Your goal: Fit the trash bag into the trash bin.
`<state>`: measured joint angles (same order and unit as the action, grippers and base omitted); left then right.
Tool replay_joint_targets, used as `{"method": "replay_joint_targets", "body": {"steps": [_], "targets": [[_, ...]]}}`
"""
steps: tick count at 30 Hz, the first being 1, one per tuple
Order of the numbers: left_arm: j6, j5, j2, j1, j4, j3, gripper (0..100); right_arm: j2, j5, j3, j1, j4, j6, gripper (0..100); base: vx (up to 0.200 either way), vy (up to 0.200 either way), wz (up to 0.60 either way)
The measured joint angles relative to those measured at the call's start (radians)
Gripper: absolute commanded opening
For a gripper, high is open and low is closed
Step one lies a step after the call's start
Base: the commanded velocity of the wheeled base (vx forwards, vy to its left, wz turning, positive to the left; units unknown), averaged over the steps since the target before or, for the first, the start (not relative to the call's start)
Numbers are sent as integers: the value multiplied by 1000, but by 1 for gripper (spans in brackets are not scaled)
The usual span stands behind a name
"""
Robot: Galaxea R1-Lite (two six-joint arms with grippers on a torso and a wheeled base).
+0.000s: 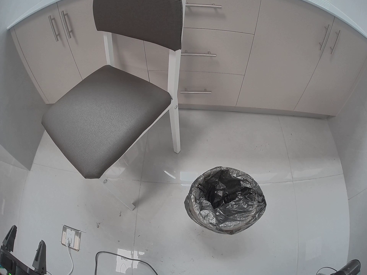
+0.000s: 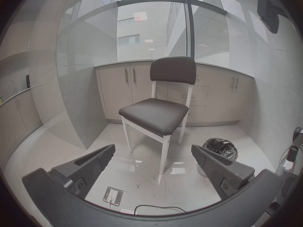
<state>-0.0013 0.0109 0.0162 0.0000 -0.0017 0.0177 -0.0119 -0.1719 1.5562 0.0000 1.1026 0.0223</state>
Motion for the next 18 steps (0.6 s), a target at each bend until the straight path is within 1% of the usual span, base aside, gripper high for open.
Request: {"method": "replay_joint_targets", "body": {"steps": [4, 5, 6, 10, 18], "targets": [[0, 0, 0, 0, 0, 0, 100, 3, 38, -193, 0, -182, -16, 100, 0, 0, 0], [0, 0, 0, 0, 0, 0, 100, 3, 51, -267, 1, -250, -19, 100, 0, 0, 0], [0, 0, 0, 0, 0, 0, 100, 3, 56, -296, 1, -277, -19, 100, 0, 0, 0], [0, 0, 0, 0, 0, 0, 100, 4, 84, -499, 0, -434, -22, 100, 0, 0, 0], [0, 0, 0, 0, 0, 0, 100, 3, 137, -892, 0, -699, -33, 100, 0, 0, 0]]}}
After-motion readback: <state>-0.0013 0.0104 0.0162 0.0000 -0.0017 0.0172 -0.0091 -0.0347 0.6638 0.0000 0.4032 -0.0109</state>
